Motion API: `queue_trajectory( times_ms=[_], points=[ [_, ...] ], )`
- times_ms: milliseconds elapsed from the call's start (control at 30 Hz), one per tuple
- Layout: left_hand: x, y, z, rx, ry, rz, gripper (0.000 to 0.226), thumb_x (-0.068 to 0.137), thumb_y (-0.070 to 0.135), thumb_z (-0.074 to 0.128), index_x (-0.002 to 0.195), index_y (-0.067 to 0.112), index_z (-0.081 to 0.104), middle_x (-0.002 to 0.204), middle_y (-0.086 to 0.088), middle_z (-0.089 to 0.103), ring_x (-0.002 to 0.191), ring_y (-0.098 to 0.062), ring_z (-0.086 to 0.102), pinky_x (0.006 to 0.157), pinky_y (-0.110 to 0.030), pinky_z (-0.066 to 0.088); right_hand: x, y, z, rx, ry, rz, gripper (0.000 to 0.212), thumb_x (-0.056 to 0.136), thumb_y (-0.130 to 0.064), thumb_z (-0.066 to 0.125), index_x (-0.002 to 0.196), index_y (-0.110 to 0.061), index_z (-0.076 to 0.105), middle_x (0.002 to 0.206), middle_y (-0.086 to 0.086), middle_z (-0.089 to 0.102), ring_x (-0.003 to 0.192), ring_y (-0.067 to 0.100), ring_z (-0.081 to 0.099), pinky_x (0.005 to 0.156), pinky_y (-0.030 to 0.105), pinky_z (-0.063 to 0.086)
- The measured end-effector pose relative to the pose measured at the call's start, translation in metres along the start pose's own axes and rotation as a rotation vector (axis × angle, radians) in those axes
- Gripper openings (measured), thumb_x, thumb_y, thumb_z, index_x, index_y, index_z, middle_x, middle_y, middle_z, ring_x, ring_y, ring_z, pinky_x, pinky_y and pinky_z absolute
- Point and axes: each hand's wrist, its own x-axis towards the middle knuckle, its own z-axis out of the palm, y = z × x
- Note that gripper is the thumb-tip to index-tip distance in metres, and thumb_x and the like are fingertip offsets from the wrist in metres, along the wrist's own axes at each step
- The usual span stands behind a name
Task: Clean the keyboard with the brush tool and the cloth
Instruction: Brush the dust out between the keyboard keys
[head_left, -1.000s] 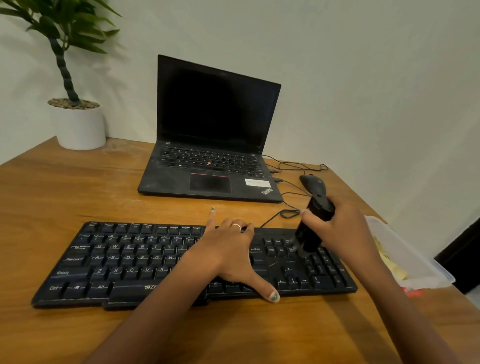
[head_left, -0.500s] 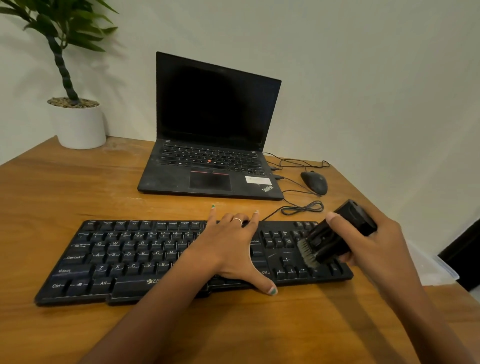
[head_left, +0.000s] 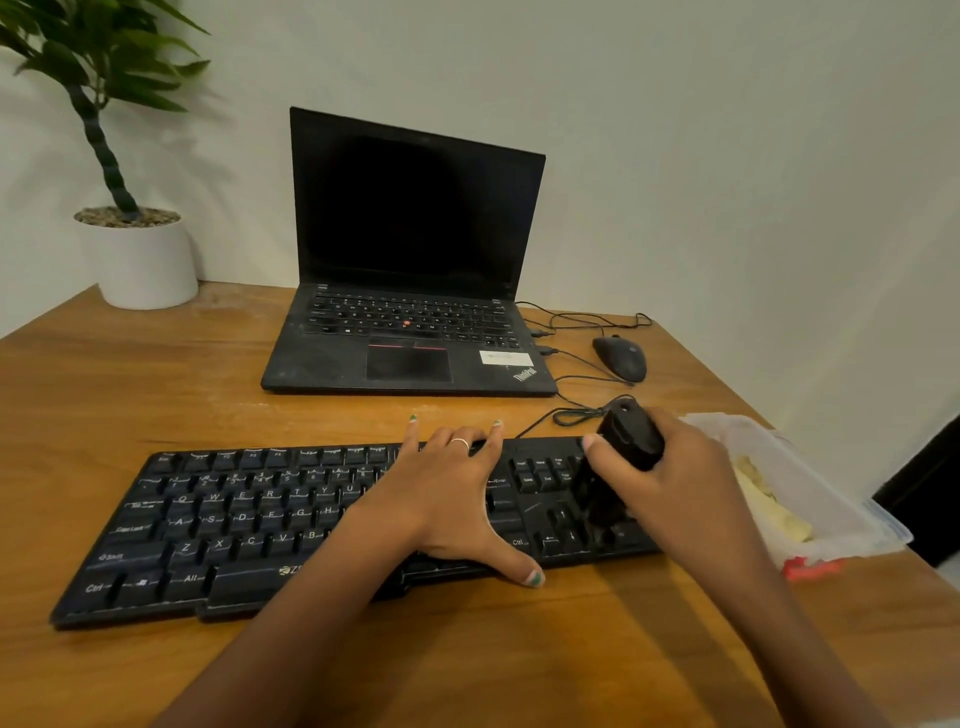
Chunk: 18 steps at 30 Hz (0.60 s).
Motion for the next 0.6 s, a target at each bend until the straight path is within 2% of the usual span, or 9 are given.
queue_trajectory(
  times_ms=[67, 167, 300, 433, 533, 600],
  points=[
    [0.0, 0.0, 0.0, 0.004, -0.001, -0.003, 0.136, 0.059, 0.087, 0.057, 0.153, 0.019, -0.014, 0.162, -0.001, 0.002, 0.148, -0.02, -0.001, 0.117, -0.057, -0.011, -0.002, -0.001, 0.002, 0.035, -0.031, -0.029, 0.014, 0.082, -0.04, 0.063, 0.078, -0.027, 0.058, 0.069, -0.007, 0.062, 0.066, 0.006, 0.059, 0.054, 0.025, 0.052],
    [0.001, 0.0, 0.0, 0.0, -0.007, -0.004, 0.136, 0.06, 0.087, 0.057, 0.153, 0.019, -0.014, 0.162, -0.001, 0.002, 0.148, -0.021, -0.001, 0.116, -0.056, -0.011, 0.006, 0.003, -0.011, 0.053, -0.107, 0.074, 0.013, 0.083, -0.036, 0.063, 0.082, -0.025, 0.057, 0.07, -0.005, 0.063, 0.056, 0.007, 0.058, 0.041, 0.014, 0.043],
    [0.001, 0.0, 0.001, 0.0, -0.008, -0.007, 0.136, 0.06, 0.087, 0.057, 0.153, 0.019, -0.014, 0.162, 0.001, 0.001, 0.148, -0.02, -0.002, 0.117, -0.056, -0.011, 0.005, 0.007, 0.002, 0.028, 0.018, -0.008, 0.013, 0.083, -0.04, 0.062, 0.08, -0.029, 0.056, 0.072, -0.008, 0.062, 0.067, 0.007, 0.06, 0.054, 0.024, 0.051],
    [0.001, -0.001, 0.001, -0.007, -0.012, -0.005, 0.136, 0.06, 0.088, 0.057, 0.153, 0.02, -0.014, 0.162, 0.001, 0.0, 0.148, -0.02, -0.003, 0.116, -0.056, -0.012, 0.013, 0.011, -0.008, 0.114, -0.077, 0.08, 0.014, 0.083, -0.036, 0.064, 0.079, -0.028, 0.053, 0.072, -0.004, 0.064, 0.057, 0.004, 0.06, 0.043, 0.015, 0.045],
    [0.002, -0.002, 0.001, -0.001, -0.003, -0.004, 0.135, 0.06, 0.088, 0.056, 0.153, 0.02, -0.014, 0.163, 0.0, -0.001, 0.149, -0.021, -0.003, 0.116, -0.055, -0.013, 0.015, 0.013, -0.002, 0.039, 0.007, 0.012, 0.013, 0.083, -0.038, 0.063, 0.078, -0.029, 0.054, 0.072, -0.007, 0.063, 0.065, 0.006, 0.061, 0.052, 0.023, 0.052],
    [0.002, -0.002, 0.001, 0.001, -0.009, -0.006, 0.135, 0.06, 0.088, 0.056, 0.153, 0.02, -0.015, 0.163, -0.001, -0.001, 0.149, -0.022, -0.003, 0.116, -0.056, -0.013, 0.013, 0.009, 0.004, 0.084, -0.028, -0.037, 0.012, 0.083, -0.037, 0.064, 0.078, -0.028, 0.057, 0.069, -0.007, 0.063, 0.065, 0.002, 0.061, 0.05, 0.018, 0.05]
  ],
)
